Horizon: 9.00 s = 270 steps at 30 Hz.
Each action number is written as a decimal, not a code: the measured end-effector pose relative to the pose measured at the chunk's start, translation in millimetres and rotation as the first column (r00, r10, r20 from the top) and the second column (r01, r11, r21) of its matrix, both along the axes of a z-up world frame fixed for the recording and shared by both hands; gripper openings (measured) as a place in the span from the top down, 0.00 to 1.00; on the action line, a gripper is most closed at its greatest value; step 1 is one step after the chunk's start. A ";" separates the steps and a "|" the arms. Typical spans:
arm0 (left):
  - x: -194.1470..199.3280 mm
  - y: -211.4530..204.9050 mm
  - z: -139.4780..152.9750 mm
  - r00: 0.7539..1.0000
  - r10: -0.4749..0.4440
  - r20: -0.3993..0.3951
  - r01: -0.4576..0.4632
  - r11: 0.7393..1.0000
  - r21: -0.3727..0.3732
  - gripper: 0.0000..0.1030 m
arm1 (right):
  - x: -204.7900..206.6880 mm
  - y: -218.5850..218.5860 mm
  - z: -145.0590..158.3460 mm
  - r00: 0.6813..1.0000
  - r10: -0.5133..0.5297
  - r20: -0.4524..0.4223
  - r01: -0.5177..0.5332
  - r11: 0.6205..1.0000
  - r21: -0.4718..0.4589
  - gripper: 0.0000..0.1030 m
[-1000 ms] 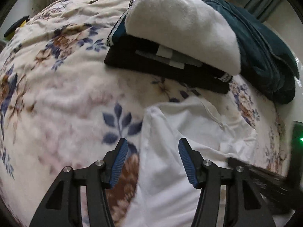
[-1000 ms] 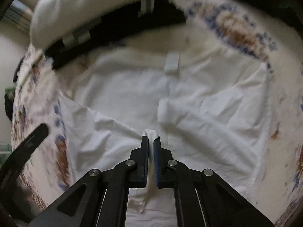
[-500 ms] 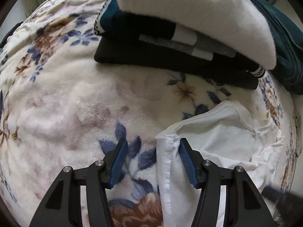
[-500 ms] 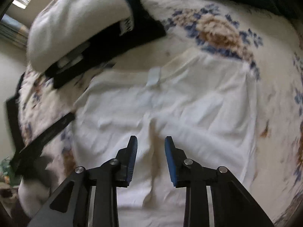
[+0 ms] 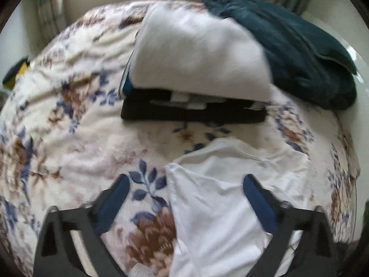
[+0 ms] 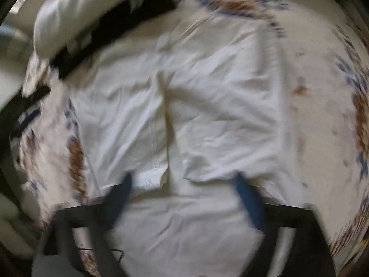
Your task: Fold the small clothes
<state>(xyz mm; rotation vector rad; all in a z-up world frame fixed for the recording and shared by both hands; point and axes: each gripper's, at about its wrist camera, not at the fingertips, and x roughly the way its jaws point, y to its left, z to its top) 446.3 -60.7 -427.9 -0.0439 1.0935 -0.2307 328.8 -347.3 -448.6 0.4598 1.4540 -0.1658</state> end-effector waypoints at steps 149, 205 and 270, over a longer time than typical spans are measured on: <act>79.4 7.5 -79.9 0.969 0.014 -0.247 -0.064 0.979 -0.194 0.49 | 148.2 -26.3 -56.4 0.990 0.098 0.098 -0.124 0.940 0.318 0.48; -338.9 139.4 -72.5 0.855 0.000 -0.518 -0.026 0.999 -0.043 0.49 | -361.0 53.6 -102.9 0.908 -0.228 -0.351 0.387 0.776 0.498 0.58; 97.4 47.5 -114.3 0.946 0.021 -0.323 -0.145 0.919 -0.366 0.66 | 236.9 -19.9 -87.5 0.995 0.102 -0.005 -0.094 0.932 0.350 0.04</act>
